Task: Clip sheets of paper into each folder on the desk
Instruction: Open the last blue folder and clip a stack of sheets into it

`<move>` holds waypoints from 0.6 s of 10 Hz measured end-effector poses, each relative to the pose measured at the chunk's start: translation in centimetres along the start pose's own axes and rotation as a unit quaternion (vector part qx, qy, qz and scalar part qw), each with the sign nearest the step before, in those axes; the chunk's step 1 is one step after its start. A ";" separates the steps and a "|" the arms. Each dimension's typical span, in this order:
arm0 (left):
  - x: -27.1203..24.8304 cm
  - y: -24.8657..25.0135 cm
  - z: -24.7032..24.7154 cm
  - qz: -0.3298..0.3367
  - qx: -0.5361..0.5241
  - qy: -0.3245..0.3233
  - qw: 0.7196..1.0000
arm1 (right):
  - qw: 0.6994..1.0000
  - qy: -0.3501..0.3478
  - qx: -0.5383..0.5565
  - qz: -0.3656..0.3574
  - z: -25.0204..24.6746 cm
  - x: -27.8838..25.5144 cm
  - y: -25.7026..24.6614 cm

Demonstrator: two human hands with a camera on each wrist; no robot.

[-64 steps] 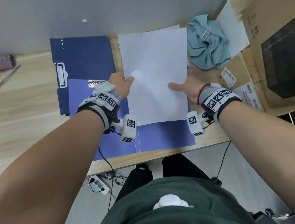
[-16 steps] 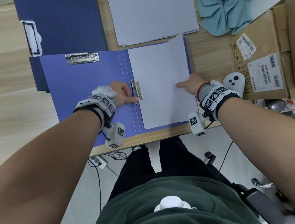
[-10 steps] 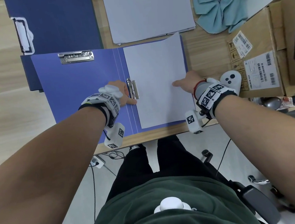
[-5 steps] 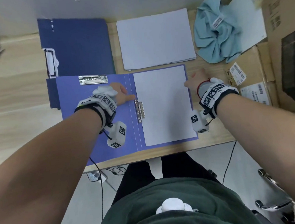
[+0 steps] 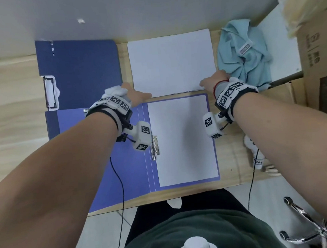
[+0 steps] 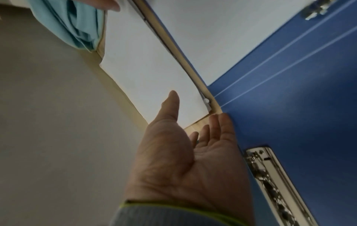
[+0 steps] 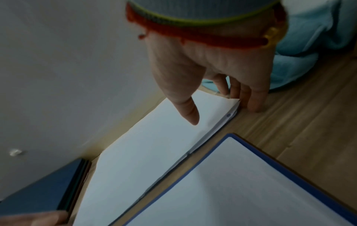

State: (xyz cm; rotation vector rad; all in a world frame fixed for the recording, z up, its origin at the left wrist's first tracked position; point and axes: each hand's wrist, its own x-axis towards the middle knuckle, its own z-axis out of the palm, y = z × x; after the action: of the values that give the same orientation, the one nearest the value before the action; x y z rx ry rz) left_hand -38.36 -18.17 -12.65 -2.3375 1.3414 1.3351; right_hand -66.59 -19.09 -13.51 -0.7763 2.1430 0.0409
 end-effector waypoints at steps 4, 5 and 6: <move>1.4 2.8 0.1 0.010 -0.058 -0.011 0.998 | 0.999 -0.034 0.008 -0.019 0.5 -0.7 -0.6; -0.1 4.2 -1.0 0.026 -0.224 -0.032 0.974 | 0.998 -0.006 -0.053 -0.033 0.9 -1.3 -1.0; -2.5 5.2 -2.6 0.050 -0.330 -0.043 0.942 | 0.986 0.009 -0.116 -0.117 1.2 -3.7 -1.2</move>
State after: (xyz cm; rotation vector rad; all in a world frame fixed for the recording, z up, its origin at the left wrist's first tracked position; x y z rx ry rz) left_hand -41.20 -20.97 -7.69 -2.5637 1.1135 2.1659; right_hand -63.41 -17.76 -11.33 -1.1643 2.0721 0.1636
